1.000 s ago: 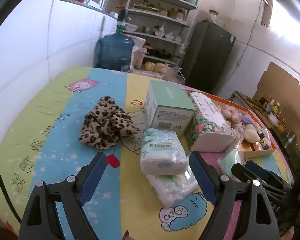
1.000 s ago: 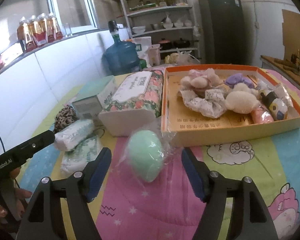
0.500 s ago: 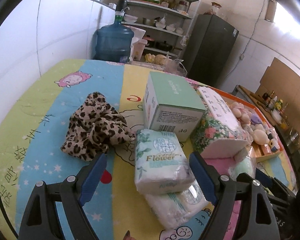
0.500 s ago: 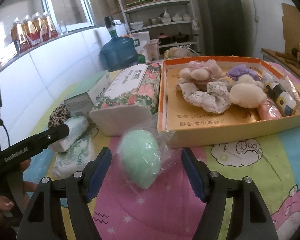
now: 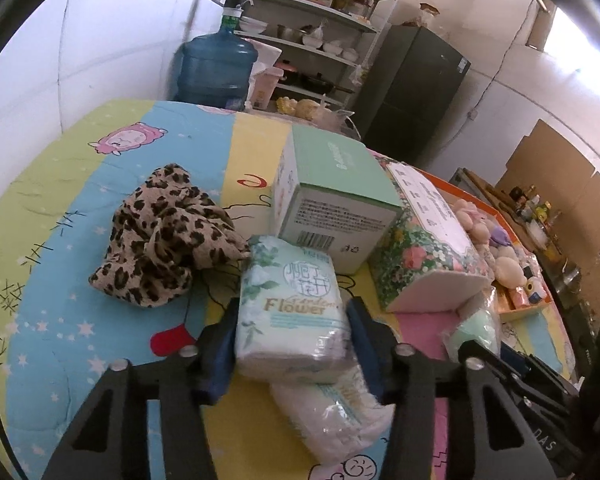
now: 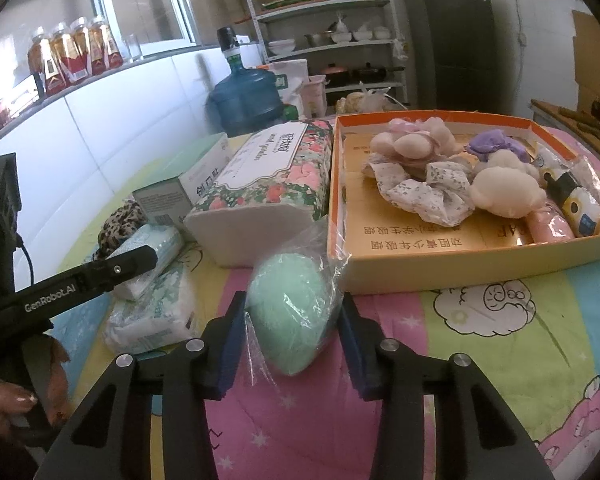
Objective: Organize soft objects
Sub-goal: 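Grasp the green-wrapped ball with the right gripper while the left grasps the white Flower tissue pack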
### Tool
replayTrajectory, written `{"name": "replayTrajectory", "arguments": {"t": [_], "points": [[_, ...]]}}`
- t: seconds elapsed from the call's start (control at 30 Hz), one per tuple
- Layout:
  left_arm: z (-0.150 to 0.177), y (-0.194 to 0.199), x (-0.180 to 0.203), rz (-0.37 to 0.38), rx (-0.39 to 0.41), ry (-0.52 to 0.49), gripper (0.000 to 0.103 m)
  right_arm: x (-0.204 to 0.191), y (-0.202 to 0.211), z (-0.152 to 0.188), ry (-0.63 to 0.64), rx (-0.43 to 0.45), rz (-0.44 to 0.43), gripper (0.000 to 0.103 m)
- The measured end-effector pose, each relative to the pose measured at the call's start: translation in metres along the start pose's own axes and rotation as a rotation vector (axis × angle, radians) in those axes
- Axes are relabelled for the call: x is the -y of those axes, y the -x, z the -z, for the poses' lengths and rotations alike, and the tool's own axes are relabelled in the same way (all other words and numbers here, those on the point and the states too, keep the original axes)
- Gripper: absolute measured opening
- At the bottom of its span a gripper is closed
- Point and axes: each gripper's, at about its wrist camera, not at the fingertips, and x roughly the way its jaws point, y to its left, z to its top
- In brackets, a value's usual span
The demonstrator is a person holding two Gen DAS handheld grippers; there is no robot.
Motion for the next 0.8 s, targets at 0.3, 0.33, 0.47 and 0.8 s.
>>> {"name": "replayTrajectory", "arguments": {"t": [0.3, 0.33, 0.47, 0.8], "points": [[0.002, 0.010, 0.000, -0.003, 0.037, 0.005, 0.043, 0.002, 0.000, 0.001, 0.000, 0.007, -0.007, 0.043], [0.002, 0.012, 0.000, -0.004, 0.040, 0.006, 0.043, 0.002, 0.001, 0.000, 0.001, 0.008, -0.008, 0.043], [0.002, 0.017, 0.000, -0.005, 0.052, 0.012, 0.043, 0.002, 0.004, 0.001, -0.001, 0.014, -0.011, 0.043], [0.005, 0.033, 0.005, -0.008, 0.082, 0.004, 0.042, -0.001, 0.017, 0.001, 0.012, 0.042, -0.016, 0.043]]}}
